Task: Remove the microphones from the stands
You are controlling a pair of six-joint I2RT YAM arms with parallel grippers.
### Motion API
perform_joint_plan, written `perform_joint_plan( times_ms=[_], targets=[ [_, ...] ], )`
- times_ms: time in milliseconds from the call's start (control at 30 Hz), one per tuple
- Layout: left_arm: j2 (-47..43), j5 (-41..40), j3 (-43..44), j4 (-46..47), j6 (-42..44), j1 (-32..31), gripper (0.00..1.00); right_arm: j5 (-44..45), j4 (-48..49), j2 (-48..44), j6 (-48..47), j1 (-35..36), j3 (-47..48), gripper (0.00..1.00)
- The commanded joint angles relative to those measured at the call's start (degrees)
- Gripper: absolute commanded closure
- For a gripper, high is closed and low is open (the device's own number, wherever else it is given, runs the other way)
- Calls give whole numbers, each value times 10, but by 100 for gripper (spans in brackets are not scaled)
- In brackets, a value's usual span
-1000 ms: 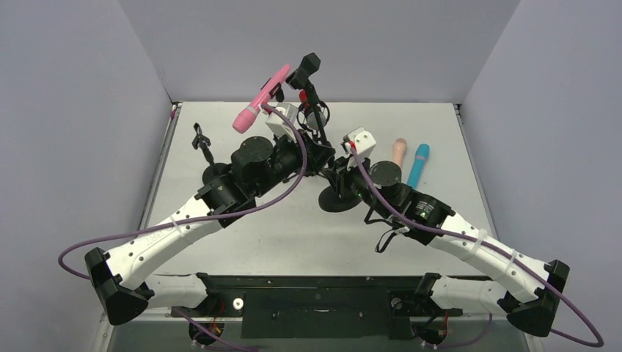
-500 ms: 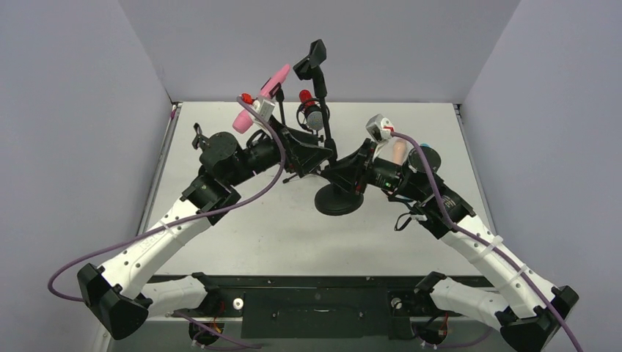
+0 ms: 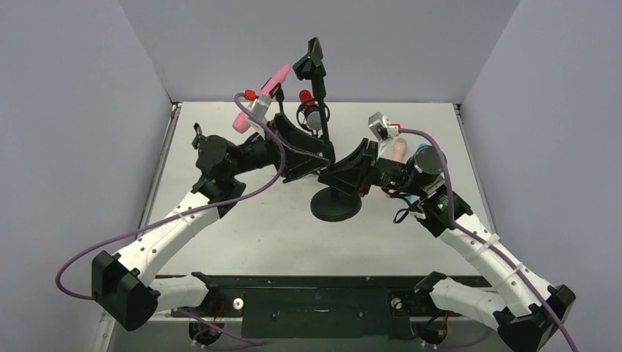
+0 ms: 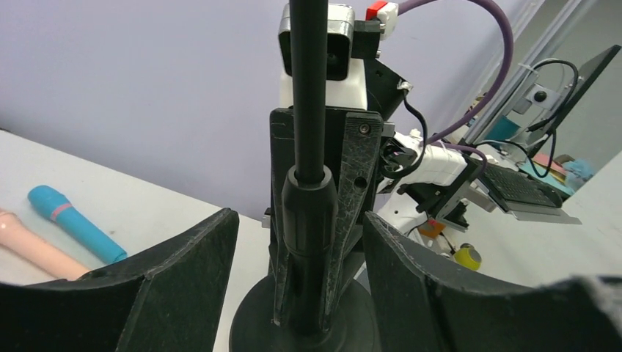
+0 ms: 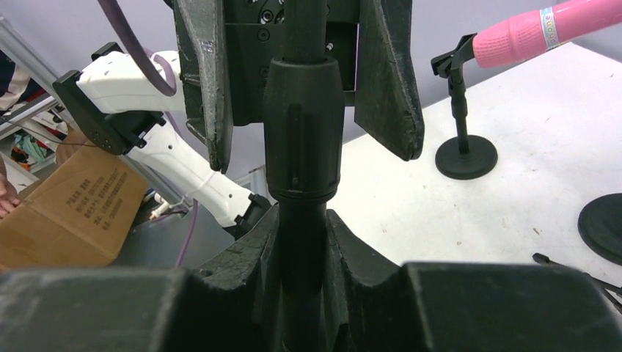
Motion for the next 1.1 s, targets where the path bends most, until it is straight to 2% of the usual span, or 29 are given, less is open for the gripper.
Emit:
perform_joint_plan(
  times_ms=[0, 267, 333, 367, 467, 500, 533, 600, 667, 700, 733, 767, 800, 833, 900, 967, 1067],
  targets=[
    [13, 54, 17, 75, -42, 6, 40, -22, 72, -3, 7, -7, 1, 100],
    [32, 61, 27, 79, -56, 5, 52, -13, 44, -1, -9, -10, 10, 100],
    [33, 56, 28, 80, -58, 5, 61, -10, 31, 0, -19, -10, 13, 100],
    [33, 53, 28, 77, -58, 5, 71, -8, 22, 0, -22, -10, 15, 100],
    [29, 30, 32, 56, -46, 4, 88, 10, -11, 1, -49, -9, 23, 100],
    [26, 22, 36, 35, -40, 4, 97, 17, -36, 1, -56, -8, 25, 100],
    [23, 1, 38, 23, -24, 3, 100, 37, -47, 1, -72, -7, 30, 100],
    [12, -47, 44, -34, 17, -4, 100, 90, -92, -2, -98, -2, 41, 100],
    [-4, -128, 57, -119, 86, -26, 100, 169, -136, -5, -125, 12, 51, 100],
    [-14, -209, 69, -180, 133, -49, 100, 224, -159, -6, -134, 27, 54, 100],
    [-18, -252, 80, -230, 157, -62, 100, 253, -177, -7, -151, 36, 61, 100],
    [-22, -332, 84, -249, 190, -87, 100, 312, -187, -7, -158, 56, 64, 100],
    [-23, -370, 91, -276, 200, -98, 100, 340, -207, -2, -178, 66, 74, 100],
    [-23, -432, 94, -284, 208, -112, 100, 401, -214, 0, -185, 91, 78, 100],
    [-19, -495, 102, -303, 214, -129, 100, 471, -226, 9, -206, 115, 88, 100],
    [-13, -556, 113, -319, 228, -152, 100, 516, -220, 13, -210, 126, 88, 100],
    [-7, -604, 125, -335, 247, -179, 100, 531, -209, 15, -214, 130, 85, 100]
  ],
)
